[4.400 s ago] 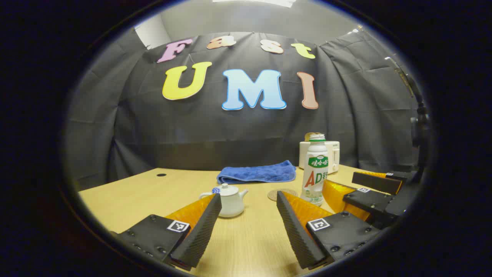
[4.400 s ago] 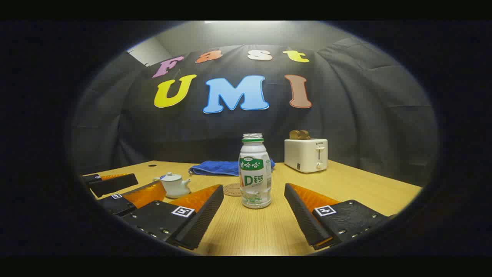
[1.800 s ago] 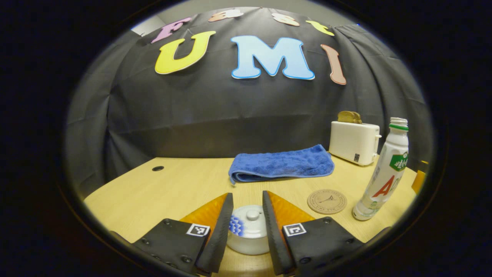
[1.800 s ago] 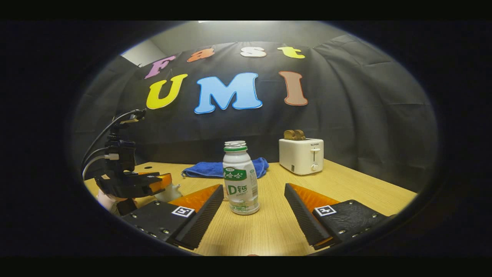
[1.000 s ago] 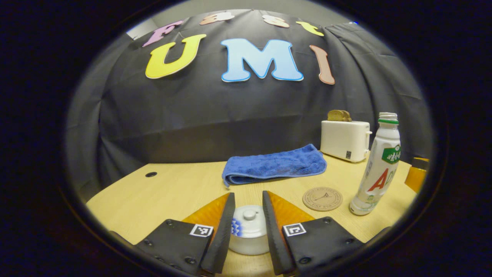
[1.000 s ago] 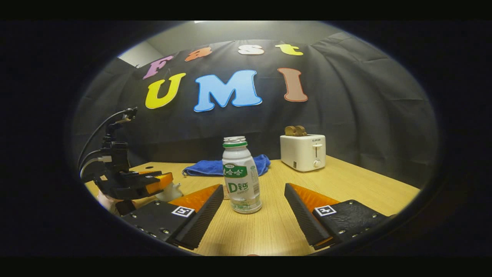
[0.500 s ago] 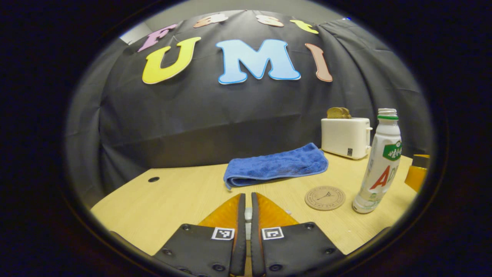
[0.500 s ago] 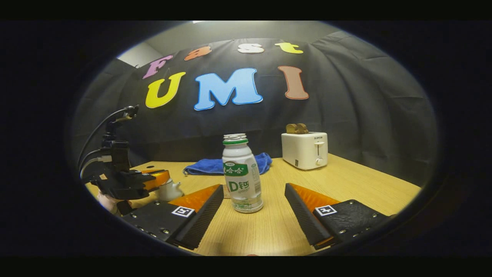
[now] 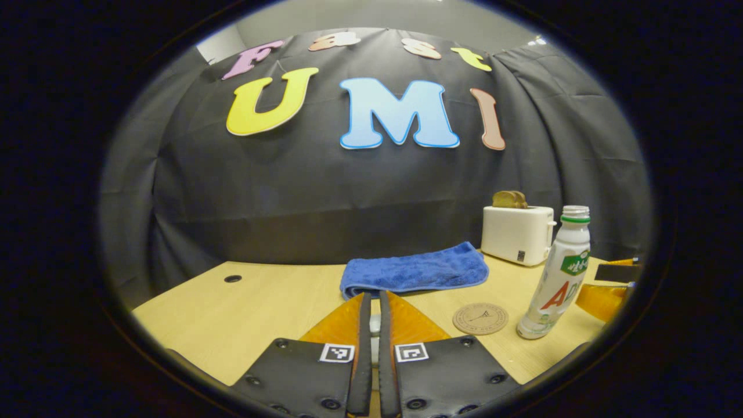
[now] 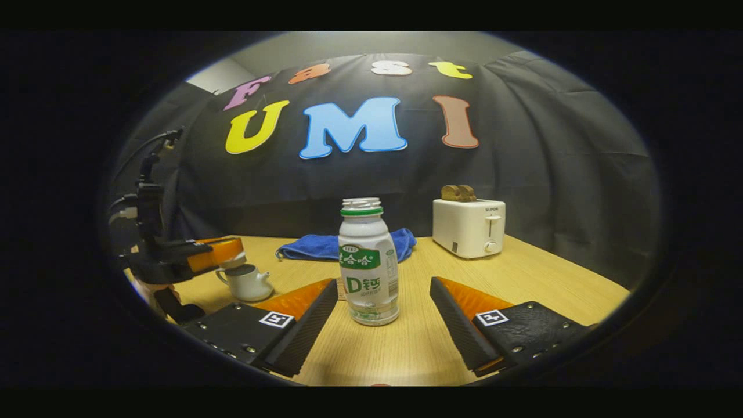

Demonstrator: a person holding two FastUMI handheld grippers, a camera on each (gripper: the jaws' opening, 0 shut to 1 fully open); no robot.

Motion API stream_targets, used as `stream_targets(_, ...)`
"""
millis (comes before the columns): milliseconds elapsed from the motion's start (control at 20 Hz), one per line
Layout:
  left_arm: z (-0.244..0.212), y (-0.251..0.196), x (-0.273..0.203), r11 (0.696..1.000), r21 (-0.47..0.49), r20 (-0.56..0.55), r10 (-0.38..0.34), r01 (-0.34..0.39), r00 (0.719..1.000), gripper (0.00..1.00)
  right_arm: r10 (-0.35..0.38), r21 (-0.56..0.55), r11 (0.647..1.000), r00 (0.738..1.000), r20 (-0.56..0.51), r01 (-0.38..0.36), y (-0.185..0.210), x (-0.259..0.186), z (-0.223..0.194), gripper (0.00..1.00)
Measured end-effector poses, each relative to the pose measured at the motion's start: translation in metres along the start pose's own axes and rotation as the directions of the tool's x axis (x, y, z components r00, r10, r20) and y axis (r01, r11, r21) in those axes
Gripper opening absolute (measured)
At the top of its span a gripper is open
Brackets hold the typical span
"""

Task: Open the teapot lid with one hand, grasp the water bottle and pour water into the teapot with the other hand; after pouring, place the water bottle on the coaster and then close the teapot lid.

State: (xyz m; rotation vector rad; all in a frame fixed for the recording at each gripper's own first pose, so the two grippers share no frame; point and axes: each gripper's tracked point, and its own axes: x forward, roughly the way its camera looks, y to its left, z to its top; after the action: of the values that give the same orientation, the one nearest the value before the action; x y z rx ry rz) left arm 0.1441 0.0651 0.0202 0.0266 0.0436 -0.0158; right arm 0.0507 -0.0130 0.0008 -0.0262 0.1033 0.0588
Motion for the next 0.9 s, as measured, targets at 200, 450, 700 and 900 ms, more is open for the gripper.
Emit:
stream_targets(200,0.006,0.014,-0.008,0.999,-0.033,0.012,0.020,-0.020,1.000,0.12,0.024,0.004,1.000,0.999,-0.037,-0.024,0.003,0.016,-0.006,0.98)
stream_targets(450,0.012,0.031,-0.016,0.997,-0.064,0.025,0.046,-0.045,0.999,0.12,0.028,-0.009,1.000,0.997,-0.067,-0.028,0.001,0.035,-0.010,0.98)
stream_targets(700,0.013,0.040,-0.020,0.994,-0.092,0.028,0.061,-0.058,0.998,0.15,0.041,-0.035,0.998,0.996,-0.085,-0.044,0.007,0.046,-0.015,0.89)
stream_targets(900,0.013,0.043,-0.022,0.993,-0.105,0.024,0.064,-0.061,0.998,0.15,0.022,-0.110,0.993,0.996,-0.087,-0.032,0.010,0.046,-0.013,0.75)
